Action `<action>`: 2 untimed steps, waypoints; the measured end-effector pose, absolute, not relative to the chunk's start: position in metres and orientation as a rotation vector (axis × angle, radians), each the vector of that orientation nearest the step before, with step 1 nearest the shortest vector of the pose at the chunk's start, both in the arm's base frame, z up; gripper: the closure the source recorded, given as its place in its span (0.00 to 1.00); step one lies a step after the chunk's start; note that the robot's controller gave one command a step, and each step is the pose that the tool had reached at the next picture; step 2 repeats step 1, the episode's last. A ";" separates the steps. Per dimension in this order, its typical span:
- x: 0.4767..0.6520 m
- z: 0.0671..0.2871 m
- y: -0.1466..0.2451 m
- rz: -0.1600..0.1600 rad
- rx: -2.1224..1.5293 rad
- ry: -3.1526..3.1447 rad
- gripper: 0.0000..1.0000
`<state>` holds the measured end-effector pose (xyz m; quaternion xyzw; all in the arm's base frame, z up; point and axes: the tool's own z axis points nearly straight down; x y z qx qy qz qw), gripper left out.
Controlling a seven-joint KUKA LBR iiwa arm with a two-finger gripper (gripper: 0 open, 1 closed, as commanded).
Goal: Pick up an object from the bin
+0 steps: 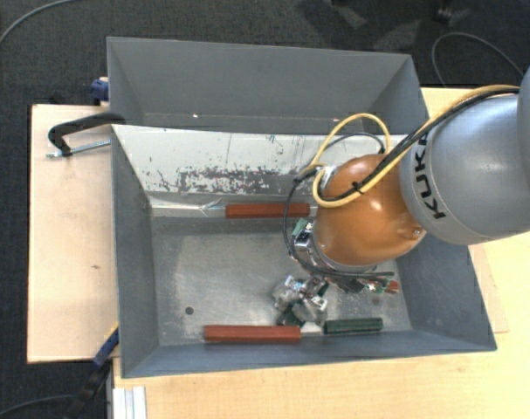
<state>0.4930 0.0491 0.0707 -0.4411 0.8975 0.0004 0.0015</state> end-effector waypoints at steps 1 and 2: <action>0.534 0.245 0.048 -0.007 -1.412 2.789 1.00; 0.534 0.245 0.048 -0.007 -1.412 2.789 1.00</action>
Offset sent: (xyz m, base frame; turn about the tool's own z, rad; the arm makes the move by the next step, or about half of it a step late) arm 0.0380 -0.0021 0.1679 -0.0263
